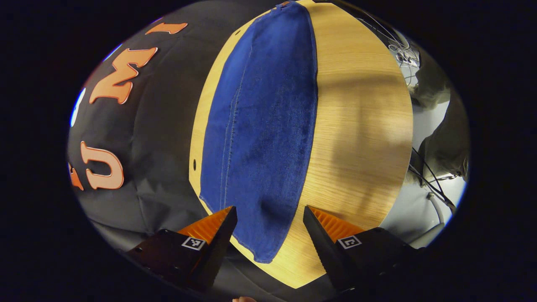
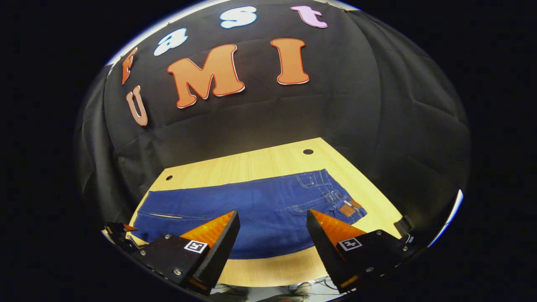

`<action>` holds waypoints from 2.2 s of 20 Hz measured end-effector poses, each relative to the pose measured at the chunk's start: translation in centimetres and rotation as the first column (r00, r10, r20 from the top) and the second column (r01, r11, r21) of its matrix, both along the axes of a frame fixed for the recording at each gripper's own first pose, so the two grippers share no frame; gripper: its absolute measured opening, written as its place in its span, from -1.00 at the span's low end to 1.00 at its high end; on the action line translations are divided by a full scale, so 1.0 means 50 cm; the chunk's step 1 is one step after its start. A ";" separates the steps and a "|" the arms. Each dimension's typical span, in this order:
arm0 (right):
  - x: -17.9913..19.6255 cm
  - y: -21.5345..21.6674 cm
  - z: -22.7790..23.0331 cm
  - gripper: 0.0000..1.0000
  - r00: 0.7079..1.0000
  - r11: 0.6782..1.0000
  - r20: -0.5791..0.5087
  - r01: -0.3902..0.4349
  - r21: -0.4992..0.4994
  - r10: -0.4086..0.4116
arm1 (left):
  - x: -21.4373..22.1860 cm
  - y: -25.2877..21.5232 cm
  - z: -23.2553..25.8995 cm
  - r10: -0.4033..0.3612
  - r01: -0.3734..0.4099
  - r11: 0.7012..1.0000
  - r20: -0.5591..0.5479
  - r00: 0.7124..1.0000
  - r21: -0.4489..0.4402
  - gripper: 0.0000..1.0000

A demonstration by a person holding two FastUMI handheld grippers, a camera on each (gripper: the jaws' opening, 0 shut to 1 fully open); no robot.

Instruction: Grasp the waist and the cuffs of the jeans and fold them to make the two legs overlap; first hold the waist and fold one-third of the jeans toward the cuffs, then hold the cuffs and fold the remaining one-third in the same direction to finish folding.

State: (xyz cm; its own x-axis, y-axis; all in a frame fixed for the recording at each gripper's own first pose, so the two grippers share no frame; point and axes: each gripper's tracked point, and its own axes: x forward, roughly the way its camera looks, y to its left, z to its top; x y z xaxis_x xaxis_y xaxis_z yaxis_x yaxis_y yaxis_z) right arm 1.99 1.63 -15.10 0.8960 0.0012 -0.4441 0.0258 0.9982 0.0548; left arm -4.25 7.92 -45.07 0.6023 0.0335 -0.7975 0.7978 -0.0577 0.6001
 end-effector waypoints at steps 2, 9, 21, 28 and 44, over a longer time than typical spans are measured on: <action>0.000 -0.003 -0.003 0.95 1.000 1.000 -0.006 0.007 0.013 -0.007 | 0.011 -0.004 -0.004 0.005 -0.005 1.000 -0.024 1.000 -0.004 0.94; 0.016 -0.009 -0.019 0.95 0.999 1.000 -0.029 0.024 -0.011 -0.025 | 0.070 -0.022 -0.017 -0.020 0.020 1.000 0.039 0.999 -0.011 0.79; 0.077 -0.025 -0.019 0.95 1.000 0.984 0.001 -0.001 -0.179 0.001 | 0.199 -0.057 -0.075 -0.090 0.088 0.996 0.131 0.987 0.015 -0.14; 0.085 -0.129 0.017 0.96 0.995 0.873 0.066 -0.031 -0.487 0.072 | 0.180 -0.051 -0.093 -0.022 0.022 1.000 0.000 1.000 -0.005 -0.94; 0.048 -0.247 -0.324 0.98 0.729 -0.078 -0.572 -0.590 -0.803 0.375 | 0.199 -0.069 -0.064 -0.023 0.023 1.000 0.028 0.999 -0.012 -0.94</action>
